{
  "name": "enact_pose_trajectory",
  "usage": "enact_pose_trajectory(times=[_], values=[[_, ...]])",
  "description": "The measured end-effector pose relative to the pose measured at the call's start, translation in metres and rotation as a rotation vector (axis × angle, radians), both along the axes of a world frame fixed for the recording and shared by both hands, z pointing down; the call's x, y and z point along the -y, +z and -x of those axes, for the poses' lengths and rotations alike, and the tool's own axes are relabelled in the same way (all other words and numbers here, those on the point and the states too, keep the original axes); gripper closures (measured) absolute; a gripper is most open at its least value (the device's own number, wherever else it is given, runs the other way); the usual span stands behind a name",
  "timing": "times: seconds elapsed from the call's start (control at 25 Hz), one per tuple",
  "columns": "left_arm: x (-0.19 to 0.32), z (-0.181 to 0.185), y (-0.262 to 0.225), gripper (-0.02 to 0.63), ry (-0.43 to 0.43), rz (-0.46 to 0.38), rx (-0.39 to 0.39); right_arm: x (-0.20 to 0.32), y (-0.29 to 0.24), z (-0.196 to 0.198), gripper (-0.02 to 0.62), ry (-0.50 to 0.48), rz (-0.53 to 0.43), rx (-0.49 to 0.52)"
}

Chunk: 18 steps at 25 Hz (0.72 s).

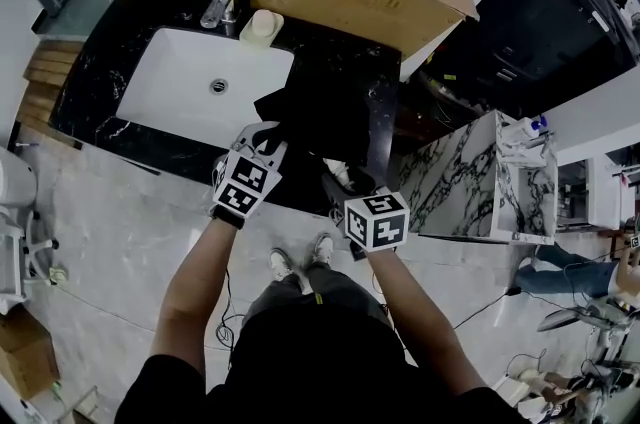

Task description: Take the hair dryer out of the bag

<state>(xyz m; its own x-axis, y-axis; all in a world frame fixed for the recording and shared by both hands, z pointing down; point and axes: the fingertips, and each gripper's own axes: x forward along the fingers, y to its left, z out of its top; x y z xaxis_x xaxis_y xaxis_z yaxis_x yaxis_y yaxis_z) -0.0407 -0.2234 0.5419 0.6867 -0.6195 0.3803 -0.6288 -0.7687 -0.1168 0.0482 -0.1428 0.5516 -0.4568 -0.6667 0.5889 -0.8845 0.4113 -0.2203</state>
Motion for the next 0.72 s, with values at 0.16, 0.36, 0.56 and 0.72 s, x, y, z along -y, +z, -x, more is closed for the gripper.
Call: enact_pose_trajectory(times=[0.16, 0.36, 0.56, 0.72], values=[[0.012, -0.01, -0.017, 0.571, 0.011, 0.002, -0.033, -0.007, -0.001, 0.004, 0.383, -0.036, -0.012, -0.015], [0.022, -0.021, -0.052, 0.572, 0.028, -0.01, -0.13, -0.012, 0.001, 0.004, 0.383, -0.088, -0.036, -0.087], [0.041, -0.022, -0.051, 0.572, 0.024, 0.004, -0.09, -0.019, -0.006, 0.008, 0.383, -0.137, -0.084, -0.121], [0.044, -0.022, -0.032, 0.571, 0.032, 0.01, -0.024, -0.019, -0.013, 0.005, 0.383, -0.144, -0.104, -0.113]])
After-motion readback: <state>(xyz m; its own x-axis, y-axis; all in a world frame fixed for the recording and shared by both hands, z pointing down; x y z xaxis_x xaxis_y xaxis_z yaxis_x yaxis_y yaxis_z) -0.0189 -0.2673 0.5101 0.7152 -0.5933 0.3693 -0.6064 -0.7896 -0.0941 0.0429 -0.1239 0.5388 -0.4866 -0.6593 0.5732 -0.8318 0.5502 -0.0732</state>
